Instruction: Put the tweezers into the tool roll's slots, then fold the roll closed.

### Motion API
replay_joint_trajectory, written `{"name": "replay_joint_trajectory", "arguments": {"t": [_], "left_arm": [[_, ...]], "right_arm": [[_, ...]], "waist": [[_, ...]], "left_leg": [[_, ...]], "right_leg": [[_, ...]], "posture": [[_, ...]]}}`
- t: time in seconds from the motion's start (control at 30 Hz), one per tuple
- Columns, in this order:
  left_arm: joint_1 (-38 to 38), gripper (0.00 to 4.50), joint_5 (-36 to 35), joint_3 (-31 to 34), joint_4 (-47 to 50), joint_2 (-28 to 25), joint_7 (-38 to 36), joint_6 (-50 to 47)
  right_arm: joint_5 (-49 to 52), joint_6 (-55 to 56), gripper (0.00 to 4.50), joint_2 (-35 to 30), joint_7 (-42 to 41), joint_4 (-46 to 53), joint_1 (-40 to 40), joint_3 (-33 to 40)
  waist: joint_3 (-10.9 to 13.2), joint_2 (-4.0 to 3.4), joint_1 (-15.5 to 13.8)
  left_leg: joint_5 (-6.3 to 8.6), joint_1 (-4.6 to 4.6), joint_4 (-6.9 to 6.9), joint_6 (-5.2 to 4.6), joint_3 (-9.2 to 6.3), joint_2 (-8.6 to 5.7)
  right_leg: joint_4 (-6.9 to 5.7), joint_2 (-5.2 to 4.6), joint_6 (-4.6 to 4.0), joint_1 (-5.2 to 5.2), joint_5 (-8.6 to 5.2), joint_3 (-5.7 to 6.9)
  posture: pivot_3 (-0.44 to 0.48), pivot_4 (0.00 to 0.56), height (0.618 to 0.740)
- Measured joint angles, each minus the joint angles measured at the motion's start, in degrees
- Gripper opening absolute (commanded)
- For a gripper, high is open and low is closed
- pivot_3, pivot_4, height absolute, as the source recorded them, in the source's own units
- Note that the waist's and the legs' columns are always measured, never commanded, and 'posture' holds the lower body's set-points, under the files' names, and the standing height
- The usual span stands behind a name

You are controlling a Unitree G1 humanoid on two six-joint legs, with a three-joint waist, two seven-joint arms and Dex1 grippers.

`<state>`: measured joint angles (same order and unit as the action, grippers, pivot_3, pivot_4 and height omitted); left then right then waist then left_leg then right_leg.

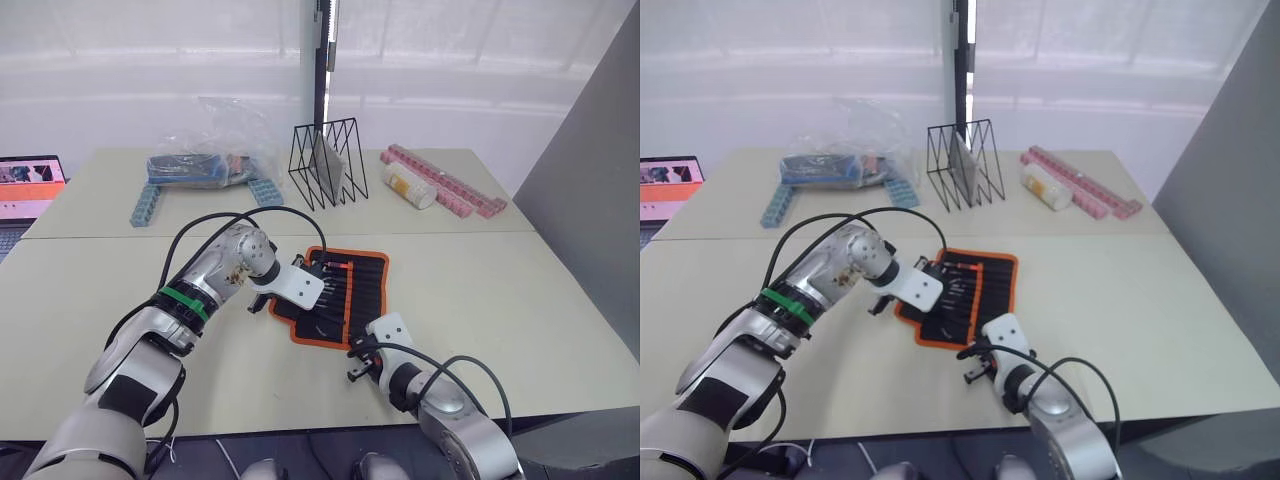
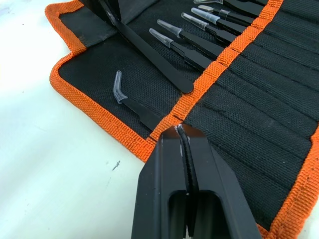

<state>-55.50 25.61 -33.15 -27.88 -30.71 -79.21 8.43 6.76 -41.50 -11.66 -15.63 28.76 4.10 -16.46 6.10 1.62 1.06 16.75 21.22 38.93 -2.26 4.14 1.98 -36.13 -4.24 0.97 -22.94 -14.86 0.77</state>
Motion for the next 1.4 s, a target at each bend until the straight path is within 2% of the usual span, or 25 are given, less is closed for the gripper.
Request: {"name": "replay_joint_trajectory", "arguments": {"t": [0.13,0.33,0.53,0.7,0.9,1.1,1.4], "left_arm": [[0.3,0.03,0.2,0.0,0.6,-1.7,-0.3,-0.1],[0.8,0.03,-1.6,2.0,2.6,-1.4,0.2,-4.9],[6.4,0.03,-12.4,10.4,7.6,-1.1,-0.7,-15.0],[9.1,0.03,-16.9,13.0,10.4,-1.0,-0.1,-21.3],[9.3,0.03,-16.4,11.5,11.3,-2.8,-0.3,-21.4],[7.1,0.03,-9.9,5.7,8.6,-5.6,-0.3,-17.9],[4.5,0.03,-6.3,2.3,8.5,-3.9,-1.0,-17.5]], "right_arm": [[0.0,0.2,0.0,0.0,0.0,0.0,0.0,-0.1],[-0.8,0.3,0.0,0.8,0.1,-0.2,0.0,-0.4],[-1.1,1.1,0.0,1.1,0.1,-0.2,0.6,-0.5],[-1.5,1.2,0.0,1.1,0.2,-0.2,0.7,-0.5],[-1.5,1.2,0.0,1.0,0.1,-0.2,0.7,-0.5],[-1.7,1.2,0.0,1.0,0.1,-0.2,0.7,-0.5],[-2.1,1.2,0.0,1.9,0.2,-0.2,0.9,-0.6]], "waist": [[0.0,0.0,0.0],[0.0,0.01,0.2],[0.0,0.0,0.4],[0.0,0.02,0.2],[0.0,0.01,0.2],[0.0,0.03,0.1],[0.0,0.03,0.3]], "left_leg": [[0.0,0.06,0.0,0.0,0.04,0.0],[0.0,0.06,0.0,0.0,0.07,0.05],[0.0,0.07,0.0,0.0,0.07,0.07],[0.0,0.06,0.01,0.01,0.07,0.05],[-0.01,0.05,0.01,0.01,0.08,0.02],[-0.01,0.05,0.01,0.01,0.09,-0.01],[0.0,0.05,0.0,0.01,0.12,0.02]], "right_leg": [[-0.05,0.01,0.0,-0.09,0.0,-0.04],[-0.06,0.07,0.0,-0.13,0.0,-0.09],[-0.13,0.04,0.0,-0.15,0.0,-0.1],[-0.12,0.04,0.0,-0.13,0.0,-0.1],[-0.12,0.05,-0.01,-0.13,0.0,-0.12],[-0.1,0.06,-0.01,-0.12,0.0,-0.11],[-0.12,0.13,-0.01,-0.16,0.0,-0.18]], "posture": [[0.0,0.15,0.737],[0.0,0.15,0.737],[0.0,0.15,0.737],[0.0,0.15,0.737],[0.0,0.15,0.737],[0.0,0.15,0.737],[0.0,0.15,0.737]]}}
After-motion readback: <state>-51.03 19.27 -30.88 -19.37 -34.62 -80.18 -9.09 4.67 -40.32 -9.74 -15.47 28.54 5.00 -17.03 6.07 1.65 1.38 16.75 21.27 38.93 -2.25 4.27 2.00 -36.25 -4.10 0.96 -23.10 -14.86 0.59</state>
